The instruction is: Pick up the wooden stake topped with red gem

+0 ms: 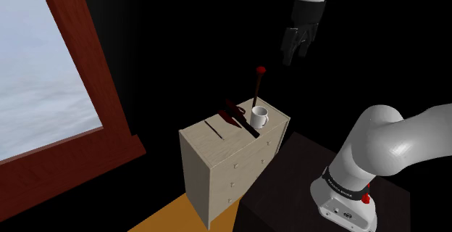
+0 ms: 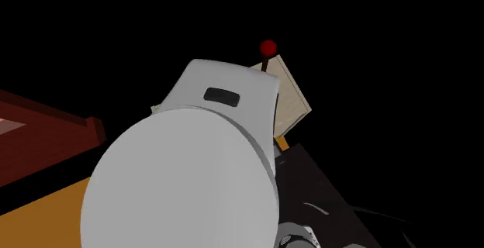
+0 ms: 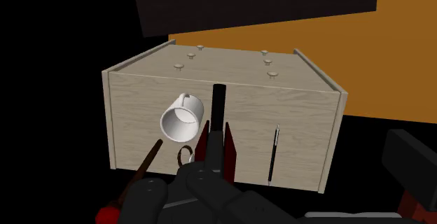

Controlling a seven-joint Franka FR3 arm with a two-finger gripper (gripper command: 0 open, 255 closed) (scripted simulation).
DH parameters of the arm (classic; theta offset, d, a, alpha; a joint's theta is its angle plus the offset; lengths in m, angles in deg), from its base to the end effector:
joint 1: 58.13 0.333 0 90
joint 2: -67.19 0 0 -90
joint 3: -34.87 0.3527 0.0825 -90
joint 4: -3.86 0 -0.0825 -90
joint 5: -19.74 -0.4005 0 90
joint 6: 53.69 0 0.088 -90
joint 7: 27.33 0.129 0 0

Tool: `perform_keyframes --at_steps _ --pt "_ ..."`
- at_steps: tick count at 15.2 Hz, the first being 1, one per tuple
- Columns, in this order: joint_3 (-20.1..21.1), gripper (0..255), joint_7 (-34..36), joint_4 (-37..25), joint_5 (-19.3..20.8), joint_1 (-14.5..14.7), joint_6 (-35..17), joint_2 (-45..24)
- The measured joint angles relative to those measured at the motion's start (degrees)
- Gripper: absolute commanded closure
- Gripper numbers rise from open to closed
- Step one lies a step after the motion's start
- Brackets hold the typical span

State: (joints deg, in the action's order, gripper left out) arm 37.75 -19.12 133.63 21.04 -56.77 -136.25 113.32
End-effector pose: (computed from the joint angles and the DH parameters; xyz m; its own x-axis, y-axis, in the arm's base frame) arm 0.2766 0.0239 0.6324 0.9961 -0.0880 -0.0107 -0.0872 -0.9943 0.0609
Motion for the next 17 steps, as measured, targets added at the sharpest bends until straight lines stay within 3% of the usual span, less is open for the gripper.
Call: perform_keyframes --at_steps 8,17 --pt "-4.7 0 -5.7 0.5 4.5 -1.7 -6.7 -7.1" --pt "-10.9 0 -13.1 -3.8 9.0 -3.9 -16.8 -22.2"
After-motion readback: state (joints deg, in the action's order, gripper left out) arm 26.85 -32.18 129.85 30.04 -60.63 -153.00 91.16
